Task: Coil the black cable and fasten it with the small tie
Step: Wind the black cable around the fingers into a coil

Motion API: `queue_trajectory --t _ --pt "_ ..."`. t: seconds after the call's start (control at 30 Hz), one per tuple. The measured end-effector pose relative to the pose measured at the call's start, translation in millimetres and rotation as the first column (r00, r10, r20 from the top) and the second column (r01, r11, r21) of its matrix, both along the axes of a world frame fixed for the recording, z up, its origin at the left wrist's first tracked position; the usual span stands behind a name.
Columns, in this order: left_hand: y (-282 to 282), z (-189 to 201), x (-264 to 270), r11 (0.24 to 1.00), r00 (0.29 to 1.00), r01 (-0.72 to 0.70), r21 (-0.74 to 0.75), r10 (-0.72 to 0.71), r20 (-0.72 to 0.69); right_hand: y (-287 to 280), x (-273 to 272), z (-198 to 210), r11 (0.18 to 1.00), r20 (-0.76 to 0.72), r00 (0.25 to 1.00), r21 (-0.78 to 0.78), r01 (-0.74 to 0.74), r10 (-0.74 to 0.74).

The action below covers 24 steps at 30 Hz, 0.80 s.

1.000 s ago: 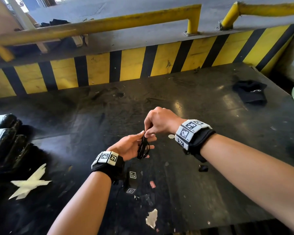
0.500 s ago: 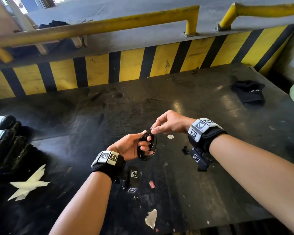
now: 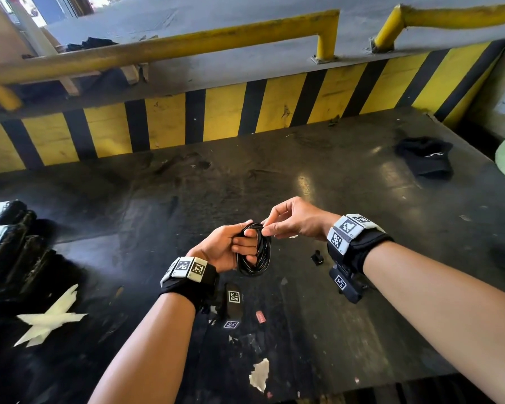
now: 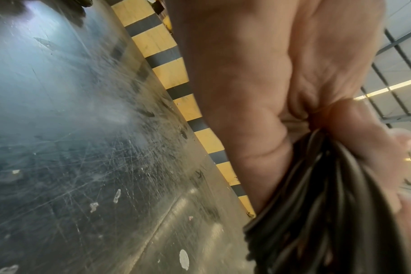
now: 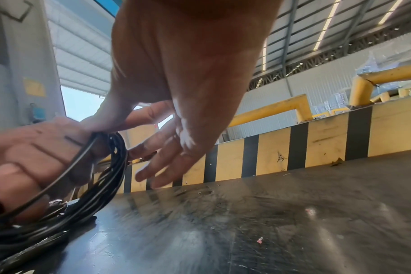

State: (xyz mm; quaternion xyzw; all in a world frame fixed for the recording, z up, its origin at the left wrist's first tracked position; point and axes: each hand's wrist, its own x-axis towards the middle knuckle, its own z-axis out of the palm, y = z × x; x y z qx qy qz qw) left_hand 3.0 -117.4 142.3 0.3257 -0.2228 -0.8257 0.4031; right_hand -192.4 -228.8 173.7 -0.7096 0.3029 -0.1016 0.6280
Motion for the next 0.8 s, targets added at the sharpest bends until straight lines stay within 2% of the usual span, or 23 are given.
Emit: queue_trajectory --t 0.13,0.27,0.4,0.5,0.57,0.67,0.73,0.8 --pt "2 0 1 0.999 0.997 0.037 0.031 -0.035 -0.065 5 1 -2 1.0 0.065 0.998 0.023 -0.022 0.02" --pt "4 -2 2 0.995 0.993 0.068 0.07 -0.061 -0.104 6 -1 -9 0.996 0.06 0.997 0.074 -0.049 0.044" --pt "4 -2 2 0.994 0.999 0.034 0.102 -0.034 0.004 7 -2 -10 0.998 0.038 0.998 0.038 -0.051 0.05" --pt "1 0 -4 0.991 0.977 -0.049 0.124 0.022 0.214 8 -5 -12 0.999 0.012 1.0 -0.047 0.001 -0.001" --pt "-3 -3 -10 0.983 0.901 -0.162 0.09 0.11 0.42 8 -8 -18 0.995 -0.001 0.998 -0.083 0.058 -0.059" --pt "-8 -13 -23 0.955 0.689 -0.274 -0.117 0.28 0.669 11 -17 -28 0.982 -0.031 0.986 -0.101 0.159 -0.163" --pt "-6 -20 -32 0.946 0.603 -0.232 -0.226 0.322 0.73 14 -24 -35 0.975 -0.033 0.976 -0.073 0.21 -0.213" --pt "-3 -28 -40 0.945 0.572 -0.172 -0.28 0.327 0.753 16 -31 -43 0.963 -0.034 0.964 -0.065 0.262 -0.265"
